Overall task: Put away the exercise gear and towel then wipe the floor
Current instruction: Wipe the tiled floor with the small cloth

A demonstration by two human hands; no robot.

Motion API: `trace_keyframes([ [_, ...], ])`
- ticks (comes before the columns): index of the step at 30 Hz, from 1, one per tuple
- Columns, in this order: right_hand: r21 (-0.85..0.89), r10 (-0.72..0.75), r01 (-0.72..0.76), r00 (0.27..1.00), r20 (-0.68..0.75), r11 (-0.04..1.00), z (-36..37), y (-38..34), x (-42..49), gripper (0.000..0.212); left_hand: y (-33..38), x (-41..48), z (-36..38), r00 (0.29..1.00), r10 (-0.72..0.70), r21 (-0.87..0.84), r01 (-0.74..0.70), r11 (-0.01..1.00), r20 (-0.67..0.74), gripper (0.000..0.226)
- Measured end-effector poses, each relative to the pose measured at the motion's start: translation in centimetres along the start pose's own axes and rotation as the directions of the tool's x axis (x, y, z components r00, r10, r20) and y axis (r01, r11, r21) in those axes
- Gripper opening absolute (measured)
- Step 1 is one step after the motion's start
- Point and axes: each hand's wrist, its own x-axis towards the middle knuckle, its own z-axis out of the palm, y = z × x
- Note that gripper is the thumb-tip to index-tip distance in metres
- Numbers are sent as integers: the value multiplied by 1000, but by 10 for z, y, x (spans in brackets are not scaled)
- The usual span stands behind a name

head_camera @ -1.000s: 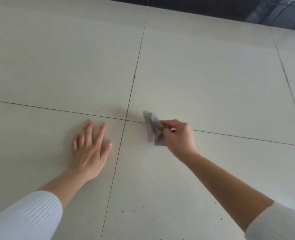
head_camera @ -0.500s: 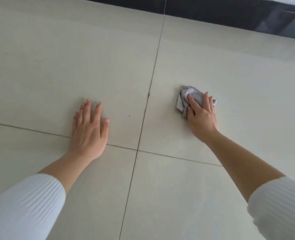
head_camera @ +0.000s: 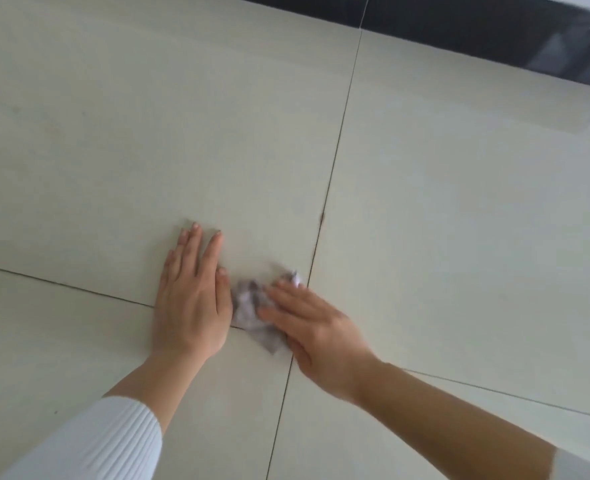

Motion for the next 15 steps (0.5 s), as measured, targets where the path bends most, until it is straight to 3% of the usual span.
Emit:
trace_keyframes([
  [2,-86,-162,171,981,103,981,-9,14,-4,43,2,1,-1,1000,-23,-7,23,1000,8,55],
  [4,-169,-169,182,982,88,969,-23,41,11,46,3,1,-2,999,-38,-8,38,999,15,56],
  [7,-203,128,-164,976,-176,965,-53,93,45,49,4,1,-3,999,-47,10,46,999,23,57],
  [10,-157,464,-534,820,-336,831,-89,143,69,51,5,2,-5,998,-54,11,54,998,24,56],
  [15,-178,695,-789,606,-387,589,-119,196,117,53,6,2,-5,998,-59,20,59,998,20,54],
])
